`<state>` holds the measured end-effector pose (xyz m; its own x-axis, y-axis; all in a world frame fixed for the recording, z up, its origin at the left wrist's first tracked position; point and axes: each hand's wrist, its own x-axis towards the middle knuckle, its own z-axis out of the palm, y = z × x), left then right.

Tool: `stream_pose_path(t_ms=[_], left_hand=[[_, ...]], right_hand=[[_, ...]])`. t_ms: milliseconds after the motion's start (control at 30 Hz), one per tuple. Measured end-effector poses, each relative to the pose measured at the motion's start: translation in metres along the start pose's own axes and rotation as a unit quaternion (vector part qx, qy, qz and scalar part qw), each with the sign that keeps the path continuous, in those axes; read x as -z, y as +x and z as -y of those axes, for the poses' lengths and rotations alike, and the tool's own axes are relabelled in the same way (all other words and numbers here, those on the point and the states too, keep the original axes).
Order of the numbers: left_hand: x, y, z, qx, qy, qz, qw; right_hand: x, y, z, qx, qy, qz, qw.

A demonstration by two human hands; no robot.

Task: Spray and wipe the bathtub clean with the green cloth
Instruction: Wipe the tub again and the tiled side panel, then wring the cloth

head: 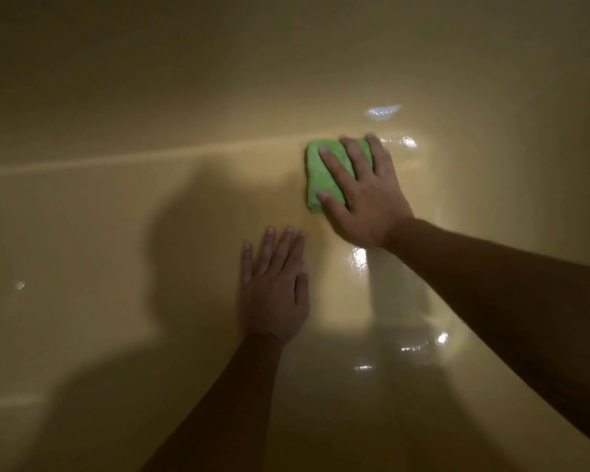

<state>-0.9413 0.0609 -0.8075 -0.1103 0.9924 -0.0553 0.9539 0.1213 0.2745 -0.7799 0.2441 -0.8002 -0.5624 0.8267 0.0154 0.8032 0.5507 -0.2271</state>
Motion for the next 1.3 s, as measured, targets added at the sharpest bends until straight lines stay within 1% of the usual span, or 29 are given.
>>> stream_pose_path(t_ms=[100,167,233,300,400,467,667,733,833,900,933,1033,1100,1200,1233,1300], left_hand=[[0.002,-0.007,0.007,0.016,0.006,0.013,1.0],[0.004,-0.019,0.015,0.031,0.021,0.022,0.999],[0.008,-0.031,0.024,0.043,0.032,0.033,0.998],[0.012,-0.039,0.033,0.051,0.034,0.045,0.997],[0.013,-0.04,0.037,0.047,0.052,0.052,0.996],[0.013,-0.036,0.039,0.052,0.064,0.05,0.995],[0.015,-0.023,0.05,0.03,0.068,0.035,0.997],[0.014,-0.015,0.059,0.024,0.07,0.025,0.997],[0.016,-0.008,0.068,0.015,0.07,0.022,0.997],[0.017,-0.009,0.069,0.016,0.064,0.022,0.998],[0.019,-0.012,0.069,0.02,0.059,0.02,0.998],[0.023,-0.028,0.075,0.046,0.06,0.025,0.997],[0.026,-0.042,0.08,0.053,0.065,0.037,0.996],[0.029,-0.048,0.087,0.044,0.074,0.055,0.995],[0.028,-0.046,0.087,0.045,0.076,0.054,0.995],[0.028,-0.042,0.087,0.051,0.077,0.048,0.995]], right_hand=[[-0.002,-0.071,0.027,0.003,0.048,0.002,0.999],[0.003,-0.132,0.053,0.022,0.078,0.04,0.996],[0.009,-0.187,0.076,0.061,0.095,0.092,0.989],[0.014,-0.21,0.083,0.108,0.099,0.136,0.98],[0.014,-0.184,0.067,0.182,0.077,0.16,0.967],[0.009,-0.146,0.058,0.191,0.067,0.138,0.97],[-0.009,0.008,0.036,0.087,0.034,0.028,0.995],[-0.009,0.033,0.038,0.039,0.033,0.01,0.999],[-0.015,0.008,0.057,-0.008,0.027,-0.015,1.0],[-0.016,-0.036,0.073,0.003,0.044,-0.013,0.999],[-0.015,-0.064,0.082,0.013,0.062,0.003,0.998],[-0.006,-0.152,0.113,0.056,0.089,0.092,0.99],[0.0,-0.19,0.123,0.09,0.101,0.143,0.98],[0.002,-0.184,0.117,0.138,0.093,0.172,0.971],[0.002,-0.17,0.114,0.149,0.088,0.17,0.97],[-0.001,-0.13,0.109,0.144,0.081,0.149,0.975]])
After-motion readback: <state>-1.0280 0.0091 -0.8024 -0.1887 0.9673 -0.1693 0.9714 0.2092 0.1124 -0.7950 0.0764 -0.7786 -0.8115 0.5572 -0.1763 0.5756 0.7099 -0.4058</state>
